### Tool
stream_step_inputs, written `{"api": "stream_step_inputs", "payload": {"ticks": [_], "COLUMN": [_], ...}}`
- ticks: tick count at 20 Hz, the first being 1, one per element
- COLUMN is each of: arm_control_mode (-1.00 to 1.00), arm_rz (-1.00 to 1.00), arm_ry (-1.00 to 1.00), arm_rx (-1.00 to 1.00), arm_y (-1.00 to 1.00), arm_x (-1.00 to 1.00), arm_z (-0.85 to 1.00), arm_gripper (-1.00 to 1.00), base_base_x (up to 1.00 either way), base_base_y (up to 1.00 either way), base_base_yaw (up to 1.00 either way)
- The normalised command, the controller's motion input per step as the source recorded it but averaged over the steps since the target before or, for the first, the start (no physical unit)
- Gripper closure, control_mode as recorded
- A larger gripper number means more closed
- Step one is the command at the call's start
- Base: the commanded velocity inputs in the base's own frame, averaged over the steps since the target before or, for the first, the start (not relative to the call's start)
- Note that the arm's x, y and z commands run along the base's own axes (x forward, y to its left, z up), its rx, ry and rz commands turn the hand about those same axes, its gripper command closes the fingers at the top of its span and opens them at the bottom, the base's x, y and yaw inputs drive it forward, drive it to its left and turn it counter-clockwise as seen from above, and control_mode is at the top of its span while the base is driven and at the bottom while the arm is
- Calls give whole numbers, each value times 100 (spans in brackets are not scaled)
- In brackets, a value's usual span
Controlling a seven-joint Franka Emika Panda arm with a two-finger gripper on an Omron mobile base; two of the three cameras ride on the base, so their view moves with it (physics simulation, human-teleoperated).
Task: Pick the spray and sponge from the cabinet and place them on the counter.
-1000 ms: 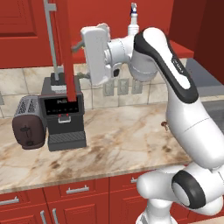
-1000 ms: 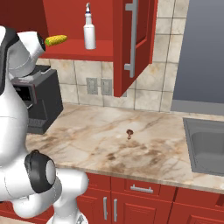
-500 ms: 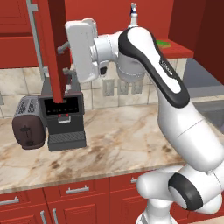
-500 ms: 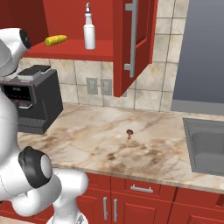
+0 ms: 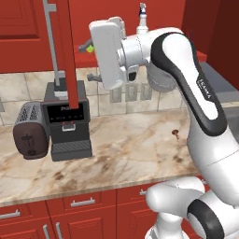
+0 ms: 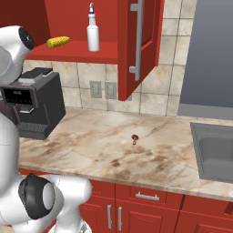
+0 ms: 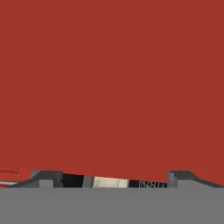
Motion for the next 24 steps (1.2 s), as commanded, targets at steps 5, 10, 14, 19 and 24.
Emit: {"api": "stream_step_inputs", "payload": {"ticks": [5, 10, 14, 19, 24], "arm_control_mode": [-100, -100, -100, -100, -100], "arm_rz": [-10, -12, -14, -12, -4], "arm_ry": [-5, -3, -6, -6, -12], "arm_rx": [-9, -15, -23, -32, -44], "arm_y": [-52, -70, -80, -74, -48], "arm_x": [-100, -74, -60, -47, -35], "arm_z": [0, -11, -15, -2, 0], "arm_gripper": [-100, -100, -100, -100, -100], "base_base_x": [0, 0, 0, 0, 0], "base_base_y": [0, 0, 0, 0, 0], "base_base_yaw": [0, 0, 0, 0, 0]}}
